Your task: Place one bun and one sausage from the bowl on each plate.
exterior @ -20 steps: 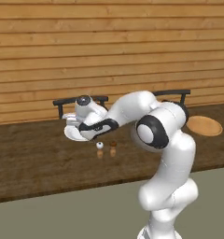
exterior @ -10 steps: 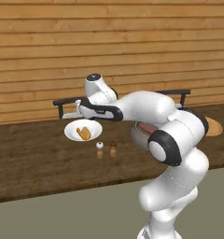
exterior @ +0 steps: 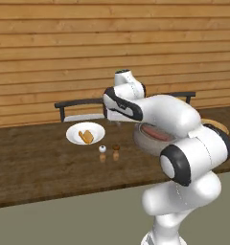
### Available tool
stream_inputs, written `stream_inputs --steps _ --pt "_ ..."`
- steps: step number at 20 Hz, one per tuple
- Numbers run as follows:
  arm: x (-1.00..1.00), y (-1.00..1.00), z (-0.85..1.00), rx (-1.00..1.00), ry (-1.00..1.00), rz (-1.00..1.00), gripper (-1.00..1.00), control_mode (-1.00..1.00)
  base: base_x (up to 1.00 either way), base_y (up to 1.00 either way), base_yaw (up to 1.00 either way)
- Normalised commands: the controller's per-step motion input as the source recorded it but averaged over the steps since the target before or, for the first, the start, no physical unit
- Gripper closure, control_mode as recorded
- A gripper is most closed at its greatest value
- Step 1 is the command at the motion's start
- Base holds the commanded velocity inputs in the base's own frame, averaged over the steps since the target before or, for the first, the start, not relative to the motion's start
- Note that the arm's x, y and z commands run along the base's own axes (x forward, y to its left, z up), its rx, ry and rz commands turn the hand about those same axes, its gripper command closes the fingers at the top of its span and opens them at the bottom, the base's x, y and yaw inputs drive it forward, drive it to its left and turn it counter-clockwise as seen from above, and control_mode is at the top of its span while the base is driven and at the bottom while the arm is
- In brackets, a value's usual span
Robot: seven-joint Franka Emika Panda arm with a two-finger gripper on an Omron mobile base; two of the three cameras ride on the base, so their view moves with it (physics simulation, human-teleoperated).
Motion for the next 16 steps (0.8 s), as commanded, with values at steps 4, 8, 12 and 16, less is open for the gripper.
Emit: stream_inputs --steps 4,8,12,16 --pt "0.03 -1.0 -0.03 -0.15 0.26 -0.05 -1.0 -1.0 0.0 0.0 0.0" --pt "0.34 -1.0 -0.09 0.0 0.22 0.06 -1.0 -1.0 0.0 0.0 0.0" --pt "0.25 -0.97 -0.54 0.1 -0.01 0.27 -1.0 -1.0 0.0 0.0 0.0" --pt "0.18 -0.41 -0.58 0.07 -0.32 0.16 -1.0 -1.0 0.0 0.0 0.0"
